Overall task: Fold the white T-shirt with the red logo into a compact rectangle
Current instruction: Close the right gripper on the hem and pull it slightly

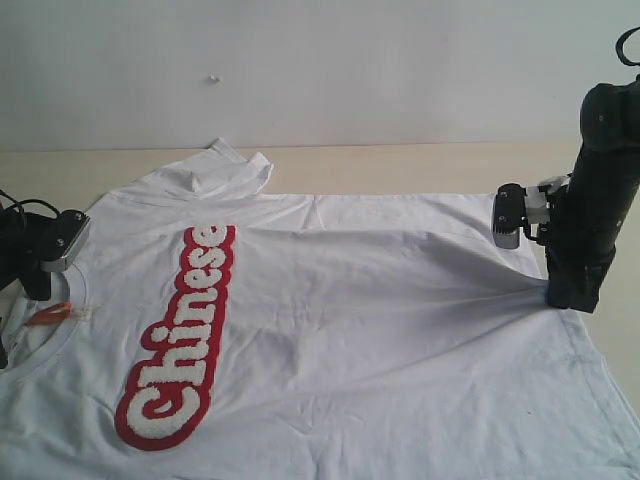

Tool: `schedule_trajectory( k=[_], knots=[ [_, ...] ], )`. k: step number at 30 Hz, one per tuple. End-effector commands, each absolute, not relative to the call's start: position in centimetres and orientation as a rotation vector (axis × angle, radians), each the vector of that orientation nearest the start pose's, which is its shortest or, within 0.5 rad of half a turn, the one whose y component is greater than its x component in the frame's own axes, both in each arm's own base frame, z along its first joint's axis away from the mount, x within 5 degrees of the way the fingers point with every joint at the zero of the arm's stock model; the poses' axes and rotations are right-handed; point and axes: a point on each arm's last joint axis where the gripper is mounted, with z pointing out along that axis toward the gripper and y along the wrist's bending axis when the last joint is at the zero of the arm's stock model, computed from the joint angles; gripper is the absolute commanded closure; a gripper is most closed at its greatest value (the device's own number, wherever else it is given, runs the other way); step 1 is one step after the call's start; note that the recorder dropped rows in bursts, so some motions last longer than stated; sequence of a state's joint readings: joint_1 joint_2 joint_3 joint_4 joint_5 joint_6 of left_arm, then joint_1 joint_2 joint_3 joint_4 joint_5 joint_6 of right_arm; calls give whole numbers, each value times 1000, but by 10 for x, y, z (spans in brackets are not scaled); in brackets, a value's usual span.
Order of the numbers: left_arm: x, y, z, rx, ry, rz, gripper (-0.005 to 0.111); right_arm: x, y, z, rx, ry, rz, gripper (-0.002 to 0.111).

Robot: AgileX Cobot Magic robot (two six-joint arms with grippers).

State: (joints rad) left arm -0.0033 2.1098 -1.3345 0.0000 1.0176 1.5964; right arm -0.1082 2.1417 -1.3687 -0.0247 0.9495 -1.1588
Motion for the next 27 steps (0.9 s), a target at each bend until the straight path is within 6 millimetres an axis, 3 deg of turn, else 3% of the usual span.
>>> schedule_trajectory(
  k=[1,27],
  knots=[
    [369,2,95,-2147,-2087,199,8,383,-51,94,-1696,2754,-18,108],
    [371,2,93,-2158,-2104,172,8,383,-49,94,-1675,2756,-1,108]
  ],
)
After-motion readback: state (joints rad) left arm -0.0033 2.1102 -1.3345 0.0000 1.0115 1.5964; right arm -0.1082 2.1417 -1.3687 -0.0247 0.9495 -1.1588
